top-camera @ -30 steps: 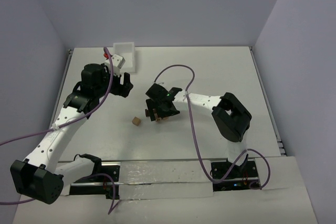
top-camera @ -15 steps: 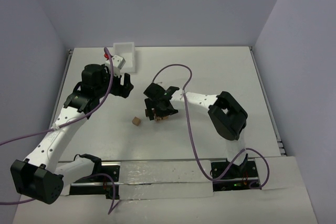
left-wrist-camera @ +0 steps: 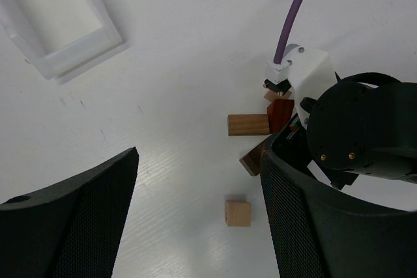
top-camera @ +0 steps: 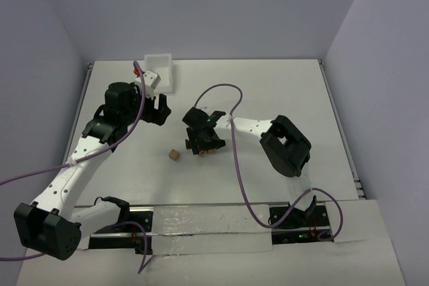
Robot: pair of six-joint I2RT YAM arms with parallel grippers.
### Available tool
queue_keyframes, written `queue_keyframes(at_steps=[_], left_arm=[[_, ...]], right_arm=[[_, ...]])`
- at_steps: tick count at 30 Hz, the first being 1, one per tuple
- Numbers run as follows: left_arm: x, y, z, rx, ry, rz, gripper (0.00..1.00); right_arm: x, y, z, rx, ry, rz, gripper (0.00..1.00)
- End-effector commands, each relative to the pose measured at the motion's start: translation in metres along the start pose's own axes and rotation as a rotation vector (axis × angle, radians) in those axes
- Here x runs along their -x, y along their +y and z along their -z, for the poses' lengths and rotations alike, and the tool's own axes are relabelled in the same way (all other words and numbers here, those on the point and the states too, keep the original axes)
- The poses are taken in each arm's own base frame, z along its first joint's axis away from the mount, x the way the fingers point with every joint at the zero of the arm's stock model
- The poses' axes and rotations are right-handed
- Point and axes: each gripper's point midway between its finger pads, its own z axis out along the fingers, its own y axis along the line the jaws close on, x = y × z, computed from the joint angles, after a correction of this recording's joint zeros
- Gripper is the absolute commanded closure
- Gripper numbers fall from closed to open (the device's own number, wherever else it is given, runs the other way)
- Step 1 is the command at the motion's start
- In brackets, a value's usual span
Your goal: Build the wood block tower
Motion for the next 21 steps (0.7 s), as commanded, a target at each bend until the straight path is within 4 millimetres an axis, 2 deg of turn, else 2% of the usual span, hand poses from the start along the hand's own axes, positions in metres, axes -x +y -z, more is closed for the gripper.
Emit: queue_keyframes(at_steps=[1,14,19,21], left_arm=[[0.008,-0.001,-0.002,-0.011,-0.04,0.006,0.18],[0.006,-0.001,-0.003,-0.017,-0.033,0.004,0.18],[0.006,-0.001,-0.004,-0.019,-0.034,0.003,0.18],[0.005,-0.002,-0.004,-0.02,-0.032,0.003,0.18]], right_arm=[[0.018,0.003,0.008,0.0,-0.039,-0.034,0.21],[0.02,-0.004,0.013,-0.002,-0.061,-0.021,0.37],[0.026,-0.011,0.026,0.007,-0.098,0.005,0.49],[0.031,-0.014,0.038,0.027,-0.125,0.021,0.53]])
